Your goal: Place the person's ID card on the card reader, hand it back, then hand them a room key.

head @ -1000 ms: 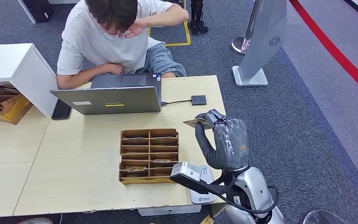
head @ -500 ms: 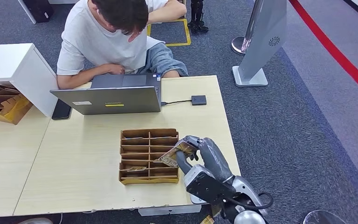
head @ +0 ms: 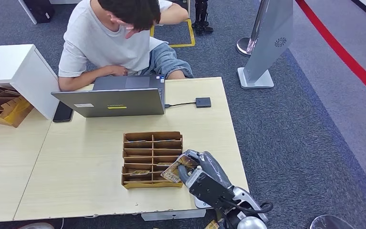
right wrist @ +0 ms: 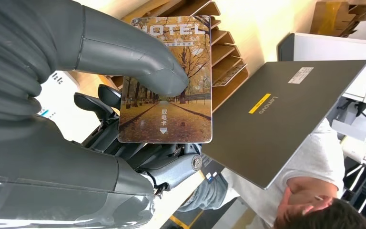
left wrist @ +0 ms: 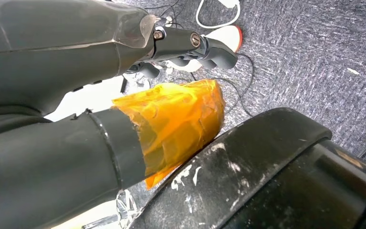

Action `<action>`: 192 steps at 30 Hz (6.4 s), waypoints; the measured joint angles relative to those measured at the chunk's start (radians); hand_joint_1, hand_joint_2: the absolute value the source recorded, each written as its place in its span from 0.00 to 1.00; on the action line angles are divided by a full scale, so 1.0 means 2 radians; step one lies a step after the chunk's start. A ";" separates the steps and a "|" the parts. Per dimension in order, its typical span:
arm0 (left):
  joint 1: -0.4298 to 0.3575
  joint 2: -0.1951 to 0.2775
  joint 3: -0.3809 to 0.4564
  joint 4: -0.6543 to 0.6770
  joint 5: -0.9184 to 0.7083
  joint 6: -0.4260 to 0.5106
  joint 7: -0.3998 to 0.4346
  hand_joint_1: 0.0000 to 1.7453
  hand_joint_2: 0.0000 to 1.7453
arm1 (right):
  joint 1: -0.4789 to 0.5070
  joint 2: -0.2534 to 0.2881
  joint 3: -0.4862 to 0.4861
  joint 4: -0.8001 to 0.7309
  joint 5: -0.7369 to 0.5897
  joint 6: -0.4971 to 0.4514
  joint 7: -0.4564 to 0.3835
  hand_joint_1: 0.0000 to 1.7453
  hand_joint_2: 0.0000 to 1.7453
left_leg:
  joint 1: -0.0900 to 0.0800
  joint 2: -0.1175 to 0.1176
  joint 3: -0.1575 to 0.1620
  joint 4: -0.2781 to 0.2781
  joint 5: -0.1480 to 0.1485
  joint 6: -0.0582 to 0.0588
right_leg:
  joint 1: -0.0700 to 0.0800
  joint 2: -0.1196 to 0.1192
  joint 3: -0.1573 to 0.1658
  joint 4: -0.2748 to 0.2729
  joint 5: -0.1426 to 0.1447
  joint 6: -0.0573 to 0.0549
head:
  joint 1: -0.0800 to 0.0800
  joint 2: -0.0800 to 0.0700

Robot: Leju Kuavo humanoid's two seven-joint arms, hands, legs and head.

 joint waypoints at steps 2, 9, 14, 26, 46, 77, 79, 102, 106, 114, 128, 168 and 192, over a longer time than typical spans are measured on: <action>0.000 0.000 0.000 0.000 0.000 0.000 0.000 0.00 0.00 | 0.000 0.000 0.000 0.001 0.000 0.000 0.000 1.00 1.00 | 0.000 0.000 0.000 0.000 0.000 0.000 | 0.000 0.000 0.000 0.000 0.000 0.000 | 0.000 0.000; 0.000 0.000 0.000 0.000 0.000 0.000 0.000 0.00 0.00 | 0.000 0.002 -0.001 0.004 -0.001 0.000 0.000 1.00 1.00 | 0.000 0.000 0.000 0.000 0.000 0.000 | 0.000 0.000 0.000 0.000 0.000 0.000 | 0.000 0.000; 0.000 0.000 0.000 0.000 -0.002 0.000 0.000 0.00 0.00 | -0.001 0.002 -0.001 0.015 -0.021 0.009 0.009 1.00 1.00 | 0.000 0.000 0.000 0.000 0.000 0.000 | 0.000 0.000 0.000 0.000 0.000 0.000 | 0.000 0.000; 0.000 0.000 0.000 0.000 -0.007 0.001 0.001 0.00 0.00 | 0.000 0.003 -0.024 0.083 -0.042 -0.016 0.037 1.00 1.00 | 0.000 0.000 0.000 0.000 0.000 0.000 | 0.000 0.000 0.000 0.000 0.000 0.000 | 0.000 0.000; 0.001 0.000 0.000 0.000 -0.007 0.002 0.001 0.00 0.00 | 0.011 0.011 -0.066 0.108 -0.037 -0.016 0.042 1.00 1.00 | 0.000 0.000 0.000 0.000 0.000 0.000 | 0.000 0.000 0.000 0.000 0.000 0.000 | 0.000 0.000; 0.001 0.001 0.000 0.000 -0.010 0.001 0.000 0.00 0.00 | 0.011 0.012 -0.075 0.146 -0.019 -0.002 0.054 1.00 1.00 | 0.000 0.000 0.000 0.000 0.000 0.000 | 0.000 0.000 0.000 0.000 0.000 0.000 | 0.000 0.000; 0.001 0.001 0.000 0.000 -0.010 0.001 0.000 0.00 0.00 | 0.011 0.012 -0.076 0.149 -0.019 -0.002 0.054 1.00 1.00 | 0.000 0.000 0.000 0.000 0.000 0.000 | 0.000 0.000 0.000 0.000 0.000 0.000 | 0.000 0.000; 0.001 0.000 0.000 0.000 -0.011 0.003 0.001 0.00 0.00 | 0.004 0.020 -0.086 0.179 0.019 -0.021 0.082 1.00 1.00 | 0.000 0.000 0.000 0.000 0.000 0.000 | 0.000 0.000 0.000 0.000 0.000 0.000 | 0.000 0.000; 0.001 0.001 0.000 0.000 -0.011 0.003 0.001 0.00 0.00 | 0.003 0.021 -0.087 0.182 0.019 -0.021 0.084 1.00 1.00 | 0.000 0.000 0.000 0.000 0.000 0.000 | 0.000 0.000 0.000 0.000 0.000 0.000 | 0.000 0.000; 0.001 0.000 0.000 0.000 -0.010 0.003 0.001 0.00 0.00 | 0.004 0.022 -0.091 0.187 0.027 -0.027 0.092 1.00 1.00 | 0.000 0.000 0.000 0.000 0.000 0.000 | 0.000 0.000 0.000 0.000 0.000 0.000 | 0.000 0.000; 0.002 0.000 0.000 0.000 -0.006 0.005 0.004 0.00 0.00 | 0.004 0.024 -0.100 0.187 0.054 -0.036 0.109 1.00 1.00 | 0.000 0.000 0.000 0.000 0.000 0.000 | 0.000 0.000 0.000 0.000 0.000 0.000 | 0.000 0.000; 0.003 0.000 0.004 0.000 -0.004 0.009 0.006 0.00 0.00 | 0.002 0.032 -0.103 0.185 0.107 -0.038 0.132 1.00 1.00 | 0.000 0.000 0.000 0.000 0.000 0.000 | 0.000 0.000 0.000 0.000 0.000 0.000 | 0.000 0.000; 0.003 0.000 0.005 0.000 -0.004 0.010 0.006 0.00 0.00 | 0.001 0.032 -0.104 0.185 0.108 -0.037 0.132 1.00 1.00 | 0.000 0.000 0.000 0.000 0.000 0.000 | 0.000 0.000 0.000 0.000 0.000 0.000 | 0.000 0.000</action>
